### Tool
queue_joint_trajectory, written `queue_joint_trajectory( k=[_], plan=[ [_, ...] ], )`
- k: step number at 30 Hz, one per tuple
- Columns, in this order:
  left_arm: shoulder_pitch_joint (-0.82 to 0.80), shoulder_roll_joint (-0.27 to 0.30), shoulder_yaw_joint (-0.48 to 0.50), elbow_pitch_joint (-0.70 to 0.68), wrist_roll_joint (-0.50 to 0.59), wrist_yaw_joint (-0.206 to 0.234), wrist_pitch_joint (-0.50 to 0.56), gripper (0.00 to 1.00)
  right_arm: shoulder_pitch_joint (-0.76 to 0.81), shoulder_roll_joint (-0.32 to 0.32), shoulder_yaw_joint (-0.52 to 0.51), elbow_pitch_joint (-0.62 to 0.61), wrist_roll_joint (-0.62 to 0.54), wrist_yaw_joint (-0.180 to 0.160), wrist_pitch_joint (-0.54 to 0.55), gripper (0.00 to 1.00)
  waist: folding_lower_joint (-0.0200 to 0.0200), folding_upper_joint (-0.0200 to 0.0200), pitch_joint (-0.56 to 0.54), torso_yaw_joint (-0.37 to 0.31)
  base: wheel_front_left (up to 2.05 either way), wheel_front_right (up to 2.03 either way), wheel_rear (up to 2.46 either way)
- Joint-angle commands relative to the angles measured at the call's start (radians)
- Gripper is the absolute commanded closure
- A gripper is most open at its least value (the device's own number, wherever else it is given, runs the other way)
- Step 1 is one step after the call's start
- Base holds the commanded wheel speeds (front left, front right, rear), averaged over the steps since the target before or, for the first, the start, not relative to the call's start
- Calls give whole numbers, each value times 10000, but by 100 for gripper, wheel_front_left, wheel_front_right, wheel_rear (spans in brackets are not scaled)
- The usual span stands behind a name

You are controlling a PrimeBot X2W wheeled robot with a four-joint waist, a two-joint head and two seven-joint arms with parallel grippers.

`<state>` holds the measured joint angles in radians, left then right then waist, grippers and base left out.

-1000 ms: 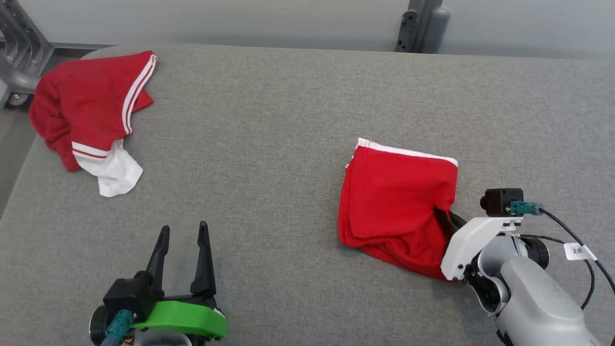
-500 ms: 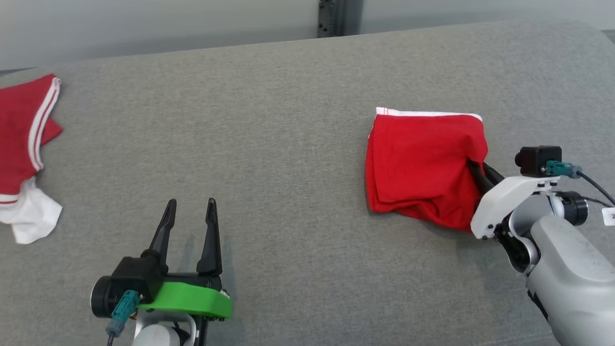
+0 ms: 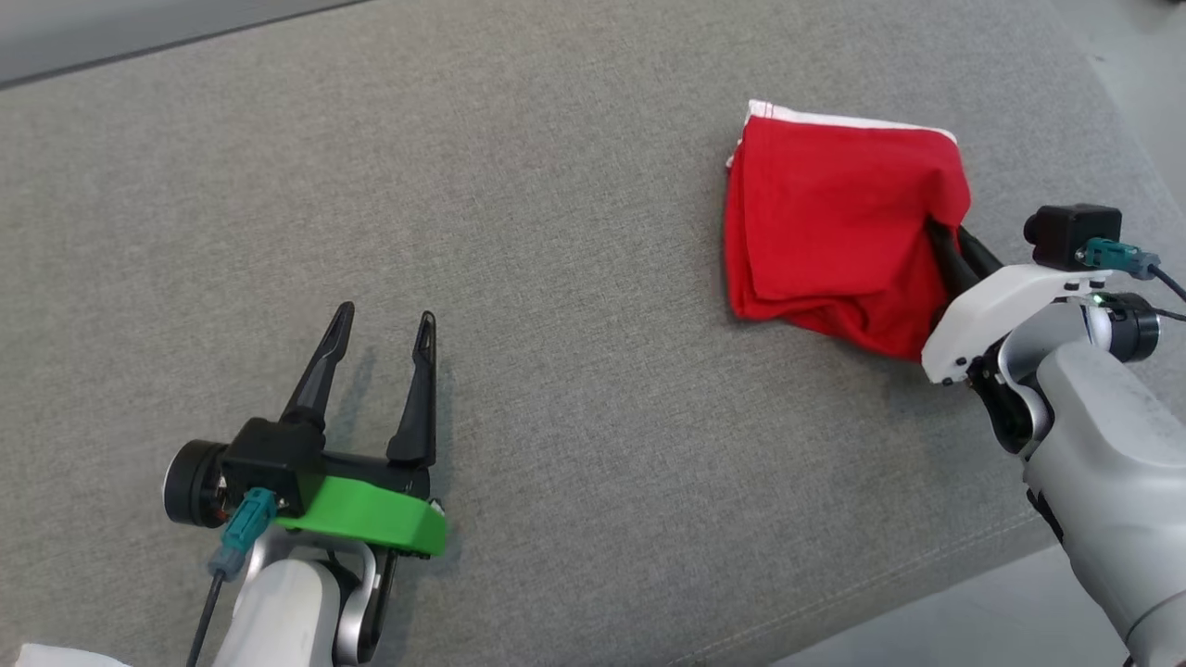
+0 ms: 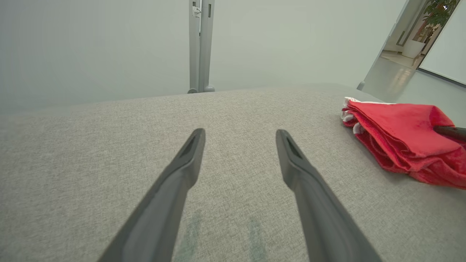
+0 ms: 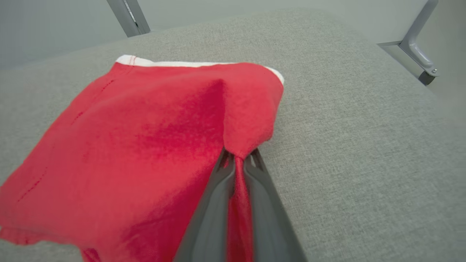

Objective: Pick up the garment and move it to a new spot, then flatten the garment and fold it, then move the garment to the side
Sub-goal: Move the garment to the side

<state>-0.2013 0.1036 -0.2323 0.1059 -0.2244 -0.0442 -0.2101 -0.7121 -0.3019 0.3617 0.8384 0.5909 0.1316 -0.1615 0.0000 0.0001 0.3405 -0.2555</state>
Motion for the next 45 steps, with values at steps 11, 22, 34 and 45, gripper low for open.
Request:
queue_joint_trajectory(
  k=[11, 22, 34, 45],
  plan=[
    [-221, 65, -96, -653, 109, 192, 185, 0, -1568, -852, 362, 1176, -1018, -18, -770, 100, 0, -1, 1114, 553, 0, 0, 0],
    [-227, 47, -221, -964, 28, 295, 124, 0, -2958, -2515, -29, 2547, -2132, -18, -905, 100, 0, -1, 1523, 1576, 0, 0, 0],
    [-109, 133, -283, -1107, -29, 423, 97, 0, -3594, -3085, -1106, 3791, -3372, -18, -1028, 0, 0, -1, 1708, 1827, 0, 0, 0],
    [-78, 247, -187, -1013, -170, 508, 89, 0, -2521, -2137, -2322, 2108, -3911, -18, -1038, 0, 0, -1, 1297, 1312, 0, 0, 0]
  ],
)
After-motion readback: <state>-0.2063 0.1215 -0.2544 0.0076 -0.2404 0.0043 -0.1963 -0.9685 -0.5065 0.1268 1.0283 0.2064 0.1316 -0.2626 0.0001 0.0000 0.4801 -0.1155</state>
